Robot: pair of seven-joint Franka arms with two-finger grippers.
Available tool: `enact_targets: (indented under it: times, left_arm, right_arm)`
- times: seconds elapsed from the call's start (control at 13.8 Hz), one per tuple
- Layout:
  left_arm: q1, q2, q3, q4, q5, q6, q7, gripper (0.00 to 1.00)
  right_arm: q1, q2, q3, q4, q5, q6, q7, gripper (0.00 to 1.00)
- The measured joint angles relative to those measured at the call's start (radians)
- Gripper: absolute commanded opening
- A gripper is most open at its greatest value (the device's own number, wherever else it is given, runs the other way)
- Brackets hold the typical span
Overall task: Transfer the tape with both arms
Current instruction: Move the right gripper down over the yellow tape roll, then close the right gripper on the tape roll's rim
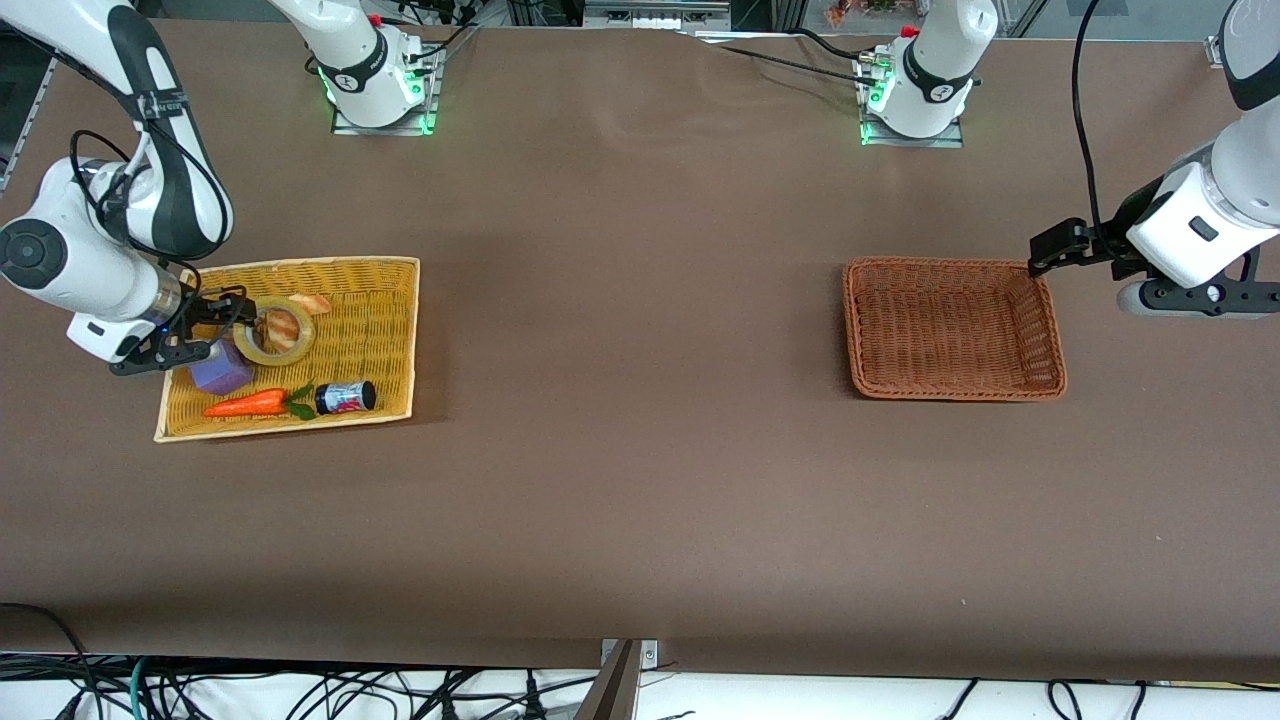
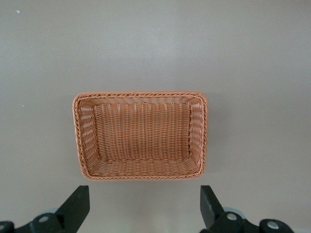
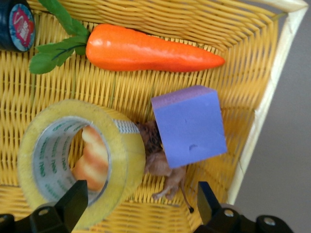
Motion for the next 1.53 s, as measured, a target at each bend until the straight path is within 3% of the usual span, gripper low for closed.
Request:
enact_targets:
  times: [0.15,0.22,0.36,0.44,0.58,1.16,1.31,1.53]
  left_arm:
    - [0.0,0.0,0.0,0.0,0.0,0.0,0.0,1.0]
    - [0.0,0.0,0.0,0.0,0.0,0.0,0.0,1.0]
    - [0.0,0.0,0.0,0.0,0.0,0.0,0.0,1.0]
    - [0.0,0.0,0.0,0.0,0.0,0.0,0.0,1.0]
    - [0.0,0.0,0.0,0.0,0.0,0.0,0.0,1.0]
    - [0.0,0.0,0.0,0.0,0.0,-0.007,0.0,1.0]
    - [0.0,0.0,0.0,0.0,0.0,-0.008,0.0,1.0]
    - [0.0,0.0,0.0,0.0,0.0,-0.008,0.0,1.0]
  right_arm:
    - [0.0,0.018,0.001,-0.016,0.0,0.052,0.0,1.0]
    - [0.0,0.024,0.001,-0.024,0.0,0.072,0.0,0.94]
    - [0.0,0.036,0.001,-0.031,0.0,0.093,0.0,0.29]
    - [0.0,0.04,0.001,-0.031,0.0,0.095,0.0,0.15]
    - [0.0,0.04,0.001,-0.03,0.0,0.096,0.0,0.02]
    - [0.002,0.033,0.011,-0.013,0.001,0.048,0.001,0.0]
    - [0.002,0.031,0.036,0.069,0.037,-0.12,0.026,0.0]
    - [0.02,0.017,0.124,0.289,0.108,-0.418,0.199,0.0]
